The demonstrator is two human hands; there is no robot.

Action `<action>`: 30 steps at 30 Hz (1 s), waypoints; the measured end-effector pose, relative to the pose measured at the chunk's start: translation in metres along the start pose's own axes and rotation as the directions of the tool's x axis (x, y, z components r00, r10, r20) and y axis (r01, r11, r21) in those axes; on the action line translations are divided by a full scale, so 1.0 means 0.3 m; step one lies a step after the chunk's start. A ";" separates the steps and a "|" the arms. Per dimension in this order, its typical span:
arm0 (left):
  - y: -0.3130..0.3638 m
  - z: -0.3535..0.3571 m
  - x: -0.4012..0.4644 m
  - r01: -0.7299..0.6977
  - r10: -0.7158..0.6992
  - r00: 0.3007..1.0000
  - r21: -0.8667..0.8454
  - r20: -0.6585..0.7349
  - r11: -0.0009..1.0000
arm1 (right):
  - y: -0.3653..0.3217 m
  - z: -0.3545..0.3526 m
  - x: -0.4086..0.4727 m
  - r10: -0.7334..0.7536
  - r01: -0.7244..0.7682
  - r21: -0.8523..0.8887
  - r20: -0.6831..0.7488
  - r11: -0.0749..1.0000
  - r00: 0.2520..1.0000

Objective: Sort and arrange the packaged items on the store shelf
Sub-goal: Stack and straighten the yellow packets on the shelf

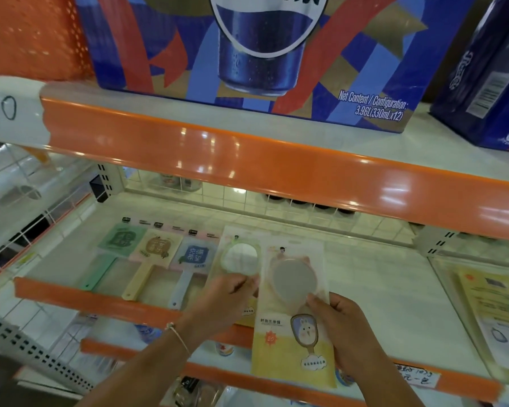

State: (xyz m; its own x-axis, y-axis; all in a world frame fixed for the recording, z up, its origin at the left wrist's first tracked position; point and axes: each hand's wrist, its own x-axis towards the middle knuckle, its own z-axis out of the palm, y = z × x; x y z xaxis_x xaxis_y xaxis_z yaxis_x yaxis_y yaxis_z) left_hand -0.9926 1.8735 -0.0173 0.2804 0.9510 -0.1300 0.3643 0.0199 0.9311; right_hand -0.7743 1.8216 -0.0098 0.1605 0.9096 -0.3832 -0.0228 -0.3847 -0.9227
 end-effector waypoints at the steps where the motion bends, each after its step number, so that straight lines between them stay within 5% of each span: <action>1: -0.012 -0.008 0.003 -0.081 0.094 0.991 0.137 -0.094 0.987 | 0.003 -0.010 0.017 0.008 -0.008 -0.001 -0.042 1.000 0.999; 3: -0.054 -0.030 0.009 -0.214 0.346 0.913 0.470 -0.214 0.856 | 0.019 -0.038 0.064 -0.001 -0.006 -0.050 -0.125 0.999 0.992; 5: -0.114 -0.030 0.012 -0.269 0.502 0.847 0.676 -0.172 0.686 | 0.038 -0.063 0.114 -0.020 -0.008 -0.152 -0.184 0.988 0.983; 11: -0.199 0.024 0.012 -0.287 0.599 0.795 0.812 -0.094 0.508 | 0.067 -0.079 0.226 -0.064 -0.007 -0.304 -0.224 0.952 0.973; 19: -0.220 0.063 0.021 -0.289 0.669 0.737 0.849 -0.097 0.442 | 0.049 -0.031 0.271 -0.204 0.029 -0.553 -0.257 0.833 0.945; 30: -0.226 0.096 0.014 -0.293 0.648 0.757 0.842 -0.085 0.453 | 0.067 0.040 0.277 -0.263 -0.005 -0.722 -0.259 0.692 0.929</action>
State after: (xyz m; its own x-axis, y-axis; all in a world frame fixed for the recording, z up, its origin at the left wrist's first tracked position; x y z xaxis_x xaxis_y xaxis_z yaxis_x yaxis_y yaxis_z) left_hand -0.9904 1.8674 -0.0907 0.3730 0.7590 0.5336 0.8306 -0.5295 0.1726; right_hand -0.7734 1.8913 -0.0606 0.4107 0.9060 -0.1027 0.6961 -0.3843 -0.6064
